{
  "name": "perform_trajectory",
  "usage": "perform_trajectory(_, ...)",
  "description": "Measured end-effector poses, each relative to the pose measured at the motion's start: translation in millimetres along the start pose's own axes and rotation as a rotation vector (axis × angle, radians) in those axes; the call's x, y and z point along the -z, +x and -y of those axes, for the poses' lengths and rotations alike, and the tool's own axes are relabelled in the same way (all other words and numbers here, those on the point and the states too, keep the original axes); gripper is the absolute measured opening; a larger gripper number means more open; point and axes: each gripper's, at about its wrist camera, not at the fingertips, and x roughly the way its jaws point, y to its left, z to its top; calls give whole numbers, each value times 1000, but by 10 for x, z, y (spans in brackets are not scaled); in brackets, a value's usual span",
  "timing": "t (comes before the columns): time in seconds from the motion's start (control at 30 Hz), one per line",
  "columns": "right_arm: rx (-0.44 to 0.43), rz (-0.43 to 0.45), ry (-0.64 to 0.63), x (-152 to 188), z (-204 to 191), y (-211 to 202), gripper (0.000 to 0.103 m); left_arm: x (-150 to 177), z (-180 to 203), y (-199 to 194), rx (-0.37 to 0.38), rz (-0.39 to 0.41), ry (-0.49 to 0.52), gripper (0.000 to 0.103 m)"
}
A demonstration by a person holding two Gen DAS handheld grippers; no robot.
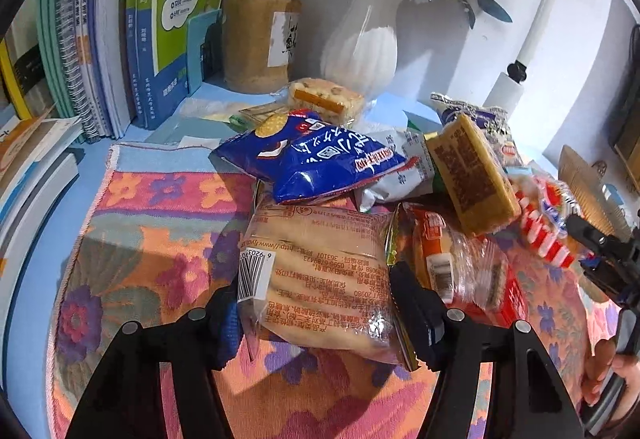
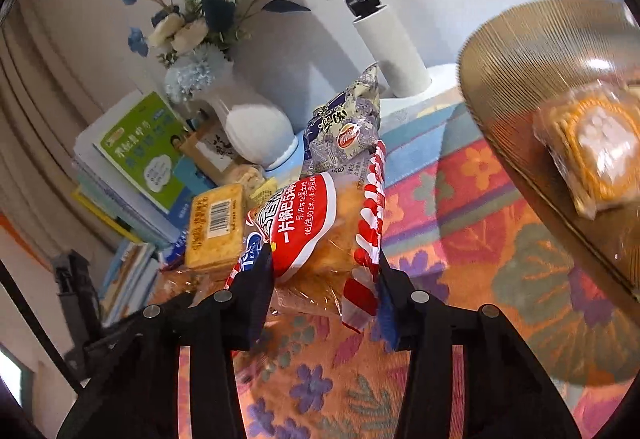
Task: Organize snacks
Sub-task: 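Grasp the clear bread bag with the left tool while the right tool grasps the red-white striped bag, then carry both bags over the amber bowl and open both tools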
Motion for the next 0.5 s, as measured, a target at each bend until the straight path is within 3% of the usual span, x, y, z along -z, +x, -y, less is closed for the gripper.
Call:
perform_trajectory(0.23,-125,42,83,13,48,-324,43,59,68,-400,-27,23,-21,65)
perform_trajectory(0.37,-171,96,50,-122,-75,-608,43,-124,232,-714,-17,80,-23,65)
perform_trajectory(0.5,-146,165,8,-367,-135,-930,43,-440,642,-854,5,109,20,65)
